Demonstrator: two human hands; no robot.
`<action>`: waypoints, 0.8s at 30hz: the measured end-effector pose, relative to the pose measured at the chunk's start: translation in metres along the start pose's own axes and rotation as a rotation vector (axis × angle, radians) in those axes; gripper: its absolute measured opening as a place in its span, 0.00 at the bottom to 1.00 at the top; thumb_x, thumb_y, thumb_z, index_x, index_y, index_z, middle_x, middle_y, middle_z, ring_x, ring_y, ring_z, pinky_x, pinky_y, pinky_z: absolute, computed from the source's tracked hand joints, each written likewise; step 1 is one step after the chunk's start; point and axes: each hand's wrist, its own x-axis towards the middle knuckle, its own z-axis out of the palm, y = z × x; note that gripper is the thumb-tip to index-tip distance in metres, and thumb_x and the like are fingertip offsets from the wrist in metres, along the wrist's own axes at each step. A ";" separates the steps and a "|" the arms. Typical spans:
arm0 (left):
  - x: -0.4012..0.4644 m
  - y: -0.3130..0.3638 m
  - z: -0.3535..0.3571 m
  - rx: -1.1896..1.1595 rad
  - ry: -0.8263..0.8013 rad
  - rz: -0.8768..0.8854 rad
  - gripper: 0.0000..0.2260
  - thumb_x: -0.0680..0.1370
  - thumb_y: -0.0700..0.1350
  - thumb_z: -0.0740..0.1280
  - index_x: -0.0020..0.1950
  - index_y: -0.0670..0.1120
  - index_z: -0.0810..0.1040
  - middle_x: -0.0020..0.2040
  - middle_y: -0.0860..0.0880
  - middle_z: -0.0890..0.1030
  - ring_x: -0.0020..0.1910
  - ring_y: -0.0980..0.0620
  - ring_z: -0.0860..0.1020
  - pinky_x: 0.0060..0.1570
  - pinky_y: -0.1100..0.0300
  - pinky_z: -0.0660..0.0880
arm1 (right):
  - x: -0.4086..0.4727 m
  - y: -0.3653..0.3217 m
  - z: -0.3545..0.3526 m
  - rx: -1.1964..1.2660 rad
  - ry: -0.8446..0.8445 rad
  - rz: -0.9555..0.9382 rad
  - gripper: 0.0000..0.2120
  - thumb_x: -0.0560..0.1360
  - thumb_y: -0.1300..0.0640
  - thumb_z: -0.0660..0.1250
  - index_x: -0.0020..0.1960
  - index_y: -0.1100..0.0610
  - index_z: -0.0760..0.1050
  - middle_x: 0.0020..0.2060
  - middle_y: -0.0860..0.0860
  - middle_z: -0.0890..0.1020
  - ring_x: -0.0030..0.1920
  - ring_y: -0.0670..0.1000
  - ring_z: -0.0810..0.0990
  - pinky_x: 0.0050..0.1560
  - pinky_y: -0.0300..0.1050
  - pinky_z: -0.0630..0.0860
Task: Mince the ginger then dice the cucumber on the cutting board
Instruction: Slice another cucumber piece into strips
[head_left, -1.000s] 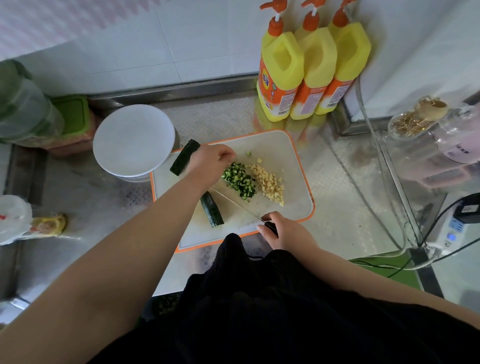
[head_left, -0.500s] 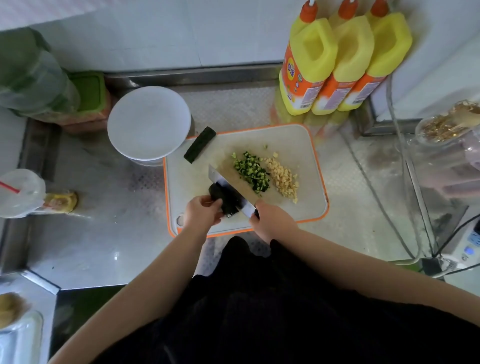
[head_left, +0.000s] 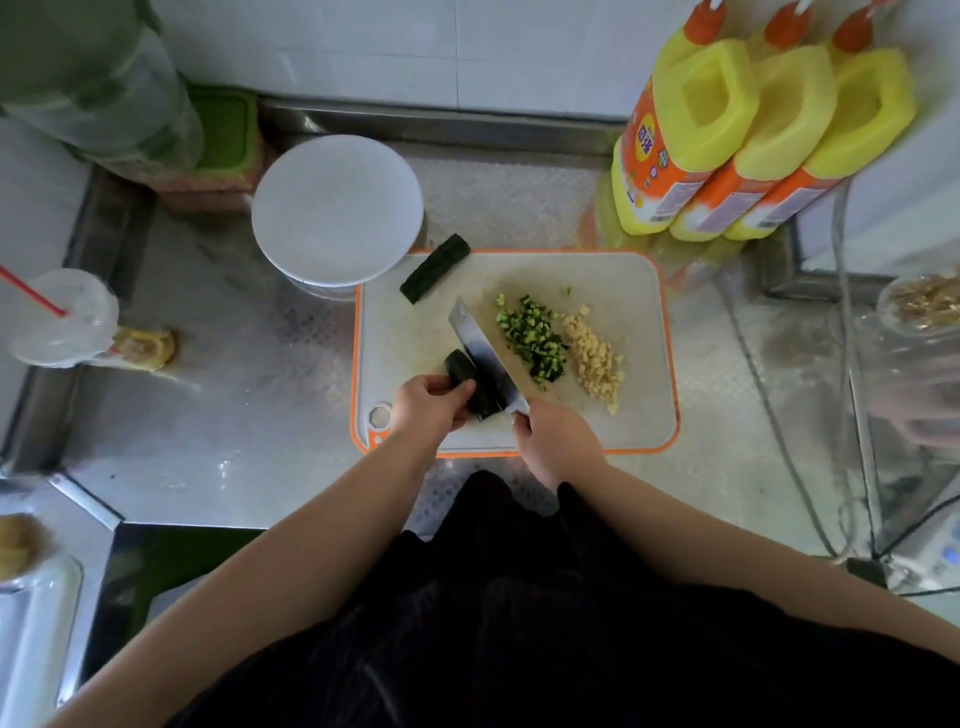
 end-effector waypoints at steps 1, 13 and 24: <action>0.000 0.000 0.000 -0.004 -0.002 -0.004 0.08 0.74 0.44 0.74 0.48 0.45 0.77 0.42 0.46 0.82 0.41 0.48 0.83 0.44 0.55 0.81 | -0.002 -0.001 -0.002 0.015 0.003 -0.002 0.14 0.82 0.52 0.53 0.53 0.61 0.72 0.53 0.61 0.79 0.55 0.60 0.76 0.50 0.48 0.69; 0.000 -0.001 -0.002 -0.040 -0.013 -0.004 0.11 0.75 0.42 0.74 0.54 0.41 0.76 0.45 0.46 0.82 0.42 0.50 0.83 0.40 0.61 0.81 | -0.008 -0.006 -0.007 -0.026 -0.001 -0.027 0.17 0.82 0.52 0.53 0.35 0.53 0.58 0.47 0.59 0.79 0.49 0.59 0.77 0.40 0.45 0.63; 0.000 -0.003 0.000 -0.039 -0.015 0.003 0.09 0.75 0.43 0.73 0.51 0.43 0.76 0.46 0.45 0.82 0.45 0.48 0.83 0.46 0.54 0.82 | -0.003 -0.012 0.006 -0.115 0.005 -0.056 0.08 0.81 0.57 0.55 0.50 0.60 0.72 0.43 0.56 0.79 0.45 0.57 0.79 0.38 0.46 0.68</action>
